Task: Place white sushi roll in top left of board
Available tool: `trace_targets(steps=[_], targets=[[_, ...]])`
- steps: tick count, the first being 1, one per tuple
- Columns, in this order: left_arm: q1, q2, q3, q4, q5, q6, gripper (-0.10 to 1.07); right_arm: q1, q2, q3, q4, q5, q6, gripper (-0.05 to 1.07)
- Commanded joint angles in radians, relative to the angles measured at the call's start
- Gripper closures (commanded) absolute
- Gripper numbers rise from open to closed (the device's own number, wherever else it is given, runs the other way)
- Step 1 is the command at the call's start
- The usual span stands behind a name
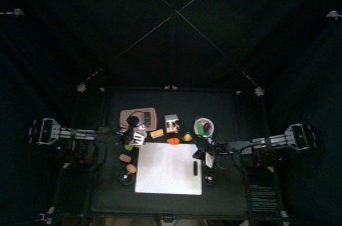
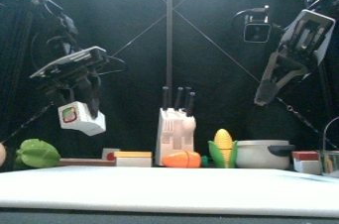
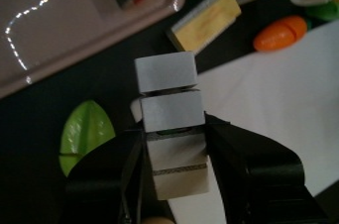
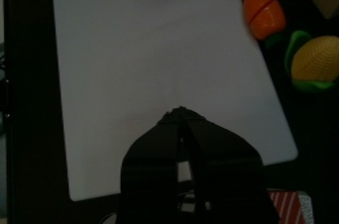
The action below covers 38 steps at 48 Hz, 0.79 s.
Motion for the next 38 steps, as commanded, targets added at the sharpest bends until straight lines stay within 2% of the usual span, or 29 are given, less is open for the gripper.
trace_targets(steps=[1, 10, 19, 28, 38], targets=[[-0.067, 0.023, -0.023, -0.044, -0.031, -0.003, 0.44, 0.0, -0.009, -0.023, 0.002, -0.002, 0.002, 1.02], [-0.138, 0.137, -0.067, -0.081, -0.094, -0.048, 0.44, 0.0, -0.011, -0.029, 0.006, 0.0, 0.002, 1.02], [-0.172, 0.25, -0.135, -0.107, -0.078, -0.084, 0.44, 0.0, -0.009, -0.029, 0.023, 0.003, 0.002, 1.02], [-0.176, 0.334, -0.213, -0.114, 0.017, -0.155, 0.44, 0.0, -0.009, -0.029, 0.031, 0.009, 0.002, 1.02], [-0.186, 0.353, -0.27, -0.086, 0.143, -0.161, 0.41, 0.0, -0.009, -0.026, 0.031, 0.009, 0.002, 1.02]])
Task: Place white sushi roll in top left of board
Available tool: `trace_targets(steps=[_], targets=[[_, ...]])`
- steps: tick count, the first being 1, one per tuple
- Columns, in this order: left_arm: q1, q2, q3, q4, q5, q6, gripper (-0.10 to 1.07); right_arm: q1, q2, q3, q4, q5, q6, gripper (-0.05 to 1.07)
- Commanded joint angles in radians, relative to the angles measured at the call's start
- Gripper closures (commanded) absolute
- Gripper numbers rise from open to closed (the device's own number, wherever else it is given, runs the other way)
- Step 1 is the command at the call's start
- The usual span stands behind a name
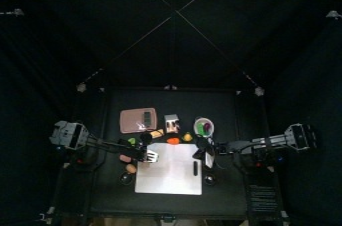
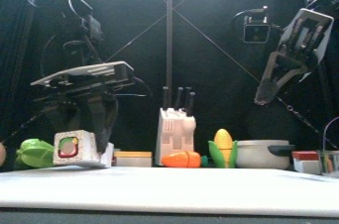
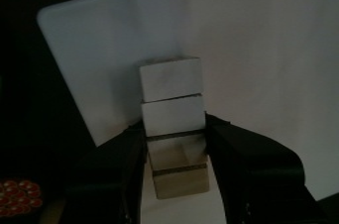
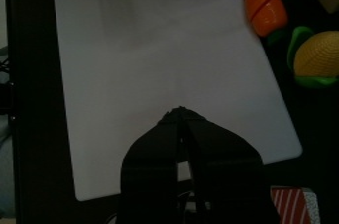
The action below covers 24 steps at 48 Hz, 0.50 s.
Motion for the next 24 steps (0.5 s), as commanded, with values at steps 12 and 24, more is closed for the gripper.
trace_targets(steps=[12, 24], targets=[[-0.021, -0.006, -0.035, 0.063, 0.032, 0.014, 0.19, -0.002, -0.008, -0.02, 0.0, -0.003, 0.0, 1.02], [-0.025, -0.009, -0.038, 0.064, 0.017, 0.014, 0.06, -0.002, -0.003, -0.017, -0.003, -0.003, 0.0, 1.02]])
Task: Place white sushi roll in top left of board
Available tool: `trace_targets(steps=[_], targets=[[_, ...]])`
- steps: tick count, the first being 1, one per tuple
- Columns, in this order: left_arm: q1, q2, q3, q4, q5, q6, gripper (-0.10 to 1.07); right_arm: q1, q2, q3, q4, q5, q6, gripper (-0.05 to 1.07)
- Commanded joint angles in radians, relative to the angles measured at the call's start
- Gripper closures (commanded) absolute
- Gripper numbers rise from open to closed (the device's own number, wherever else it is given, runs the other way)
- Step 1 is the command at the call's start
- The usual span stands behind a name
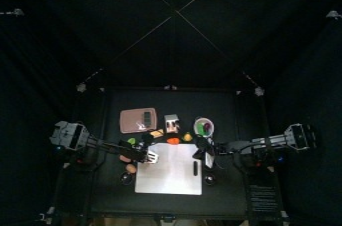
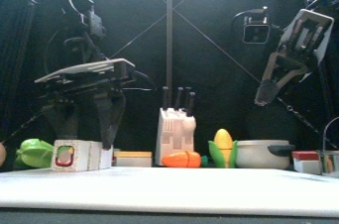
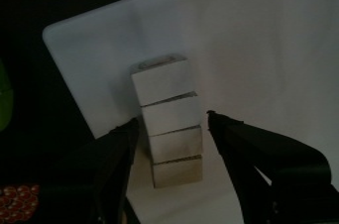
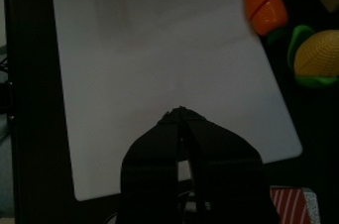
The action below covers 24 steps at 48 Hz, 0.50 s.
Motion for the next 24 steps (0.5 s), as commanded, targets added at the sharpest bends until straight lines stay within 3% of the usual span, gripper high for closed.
trace_targets(steps=[1, 15, 24], targets=[[-0.002, -0.014, -0.026, 0.005, -0.003, 0.0, 0.06, -0.002, -0.006, -0.018, -0.002, -0.003, 0.0, 1.02], [-0.003, -0.069, -0.025, 0.13, 0.005, -0.008, 0.07, -0.002, -0.006, -0.02, 0.0, -0.003, 0.0, 1.02], [0.005, -0.095, -0.012, 0.155, 0.023, -0.009, 0.07, -0.002, -0.006, -0.02, -0.006, -0.003, -0.002, 1.02]])
